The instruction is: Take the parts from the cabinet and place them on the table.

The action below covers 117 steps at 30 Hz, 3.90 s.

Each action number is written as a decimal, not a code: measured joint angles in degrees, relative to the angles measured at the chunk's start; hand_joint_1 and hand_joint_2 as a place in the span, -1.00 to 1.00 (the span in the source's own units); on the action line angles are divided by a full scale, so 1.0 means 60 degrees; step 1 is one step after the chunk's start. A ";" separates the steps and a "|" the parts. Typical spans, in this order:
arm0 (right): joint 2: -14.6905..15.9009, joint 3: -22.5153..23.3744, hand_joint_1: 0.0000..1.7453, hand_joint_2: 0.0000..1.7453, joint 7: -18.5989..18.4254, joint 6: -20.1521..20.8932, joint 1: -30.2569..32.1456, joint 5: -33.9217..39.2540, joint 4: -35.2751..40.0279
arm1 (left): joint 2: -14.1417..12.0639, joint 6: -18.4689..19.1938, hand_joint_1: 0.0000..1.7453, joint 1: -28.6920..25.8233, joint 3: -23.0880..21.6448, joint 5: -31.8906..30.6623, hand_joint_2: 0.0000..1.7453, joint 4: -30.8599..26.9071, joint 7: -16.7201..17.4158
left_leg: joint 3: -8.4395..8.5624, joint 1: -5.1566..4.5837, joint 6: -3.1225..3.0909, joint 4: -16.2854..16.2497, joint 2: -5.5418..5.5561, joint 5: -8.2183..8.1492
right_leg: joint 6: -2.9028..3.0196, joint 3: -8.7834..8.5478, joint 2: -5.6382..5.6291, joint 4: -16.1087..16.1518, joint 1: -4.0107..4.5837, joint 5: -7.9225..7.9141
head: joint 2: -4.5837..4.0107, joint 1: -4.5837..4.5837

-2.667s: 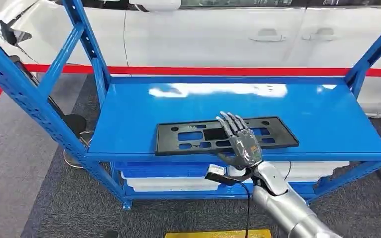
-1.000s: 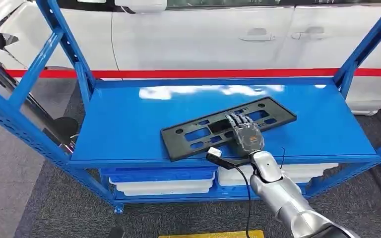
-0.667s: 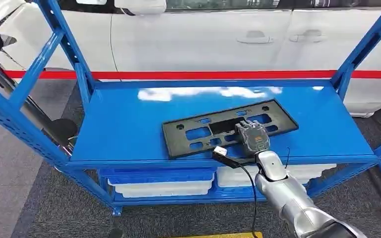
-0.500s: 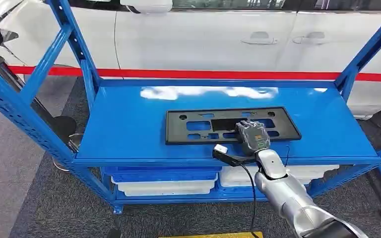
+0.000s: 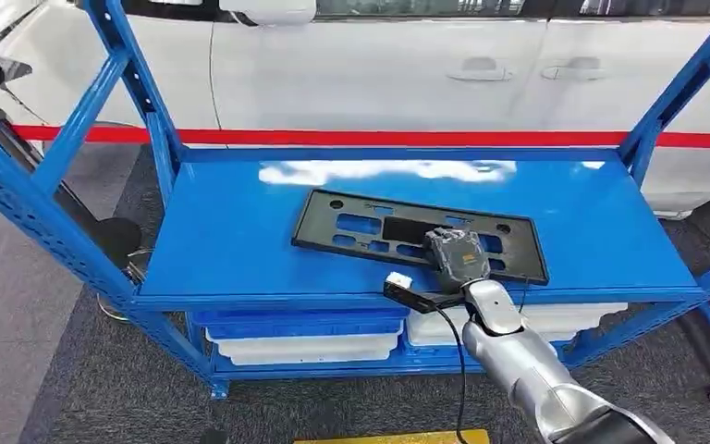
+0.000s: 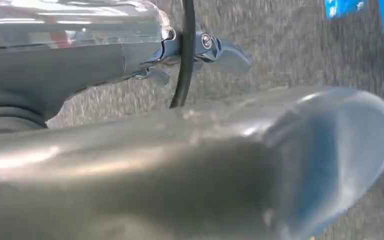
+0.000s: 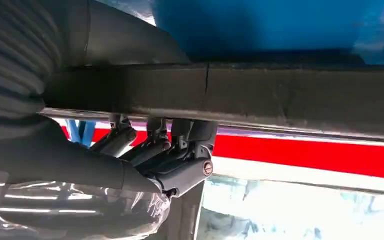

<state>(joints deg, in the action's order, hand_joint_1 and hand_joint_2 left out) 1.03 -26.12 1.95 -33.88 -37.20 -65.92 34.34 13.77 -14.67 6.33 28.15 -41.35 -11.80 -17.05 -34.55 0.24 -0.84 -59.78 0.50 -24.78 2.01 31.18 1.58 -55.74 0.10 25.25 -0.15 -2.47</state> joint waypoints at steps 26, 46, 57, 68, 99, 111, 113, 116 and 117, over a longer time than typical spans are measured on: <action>0.0008 0.0029 1.00 1.00 -0.0004 0.0004 0.0064 0.0036 0.0018 | -0.0055 0.0000 -1.00 -0.0038 0.0018 0.0000 -1.00 0.0000 -0.0003 | -0.0045 0.0089 -0.0103 -0.0113 0.0011 -0.0083 | -0.0208 0.0191 -0.0054 -0.0457 0.0017 0.0247 | 0.0000 0.0007; 0.3073 -0.1616 1.00 1.00 0.3217 0.1154 0.3232 0.8281 0.8176 | -0.0015 -0.0485 -1.00 -0.0436 0.0702 0.0973 -1.00 0.0004 -0.0820 | 0.0268 0.0191 -0.0133 -0.0002 0.0276 -0.0255 | -0.0497 0.0064 0.0113 -0.0502 -0.0096 0.0397 | 0.0000 0.0003; 0.2883 -0.1687 1.00 1.00 0.3505 0.1049 0.4230 0.8018 1.0631 | 0.0022 -0.0462 -1.00 -0.0482 0.0874 0.0962 -1.00 0.0004 -0.0816 | 0.0123 0.0148 -0.0230 0.0005 0.0232 -0.0197 | -0.0621 0.1448 -0.0160 -0.3239 -0.0212 0.1435 | 0.0000 0.0011; 0.2517 -0.1545 1.00 1.00 0.3588 0.0998 0.4510 0.8051 1.1544 | 0.0047 -0.0459 -1.00 -0.0483 0.1013 0.0962 -1.00 0.0007 -0.0816 | -0.1063 0.0093 0.0224 -0.2654 -0.0006 -0.1593 | -0.0103 0.0068 -0.0104 -0.0085 -0.0060 0.0117 | 0.0000 0.0007; 0.2532 -0.1340 1.00 1.00 0.4095 0.1213 0.6178 0.8080 1.1664 | -0.0160 -0.0317 -1.00 -0.0525 0.1260 0.0791 -1.00 0.0007 -0.0772 | -0.0757 0.0073 0.0209 -0.2641 -0.0032 -0.1955 | -0.0149 0.0605 -0.0118 -0.0268 -0.0112 -0.0219 | 0.0000 0.0007; 0.2455 -0.0652 1.00 1.00 0.4514 0.1745 0.7273 0.8262 1.1843 | -0.0116 -0.0641 -1.00 -0.0469 0.1439 0.0834 -1.00 0.0011 -0.0991 | 0.0539 0.0058 -0.0312 -0.0028 -0.0090 -0.0566 | -0.0643 0.1362 -0.0257 -0.1295 -0.0190 0.0385 | 0.0000 0.0011; 0.2437 -0.0506 1.00 1.00 0.4572 0.1869 0.7484 0.8335 1.1839 | -0.0047 -0.0743 -1.00 -0.0462 0.1490 0.0867 -1.00 0.0011 -0.1020 | 0.0304 0.0037 -0.0338 -0.0042 -0.0109 -0.0373 | -0.0701 0.1659 -0.0256 -0.2633 -0.0227 0.1456 | 0.0000 0.0011; 0.2437 -0.0422 1.00 1.00 0.4663 0.2026 0.7822 0.8492 1.1781 | -0.0018 -0.0780 -1.00 -0.0482 0.1556 0.0903 -1.00 0.0011 -0.1020 | -0.0103 0.0015 -0.0302 -0.0052 -0.0169 -0.0097 | -0.0686 0.1219 -0.0254 -0.2976 -0.0233 0.1310 | 0.0000 0.0011; 0.2437 -0.0412 1.00 1.00 0.4762 0.2018 0.7946 0.8579 1.1748 | -0.0018 -0.0769 -1.00 -0.0480 0.1566 0.0907 -1.00 0.0011 -0.1016 | -0.0207 0.0008 -0.0288 -0.0052 -0.0174 -0.0017 | -0.0637 0.0736 -0.0254 -0.2412 -0.0228 0.1022 | 0.0000 0.0007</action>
<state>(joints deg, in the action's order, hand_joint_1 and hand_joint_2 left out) 15.65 -28.59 30.52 -21.77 10.48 -14.44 104.82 13.66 -19.28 3.45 37.55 -35.91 -11.74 -23.15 -35.80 0.28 -2.56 -60.10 -0.54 -24.88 -1.81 35.60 0.06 -70.21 -1.26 31.39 -0.15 -2.43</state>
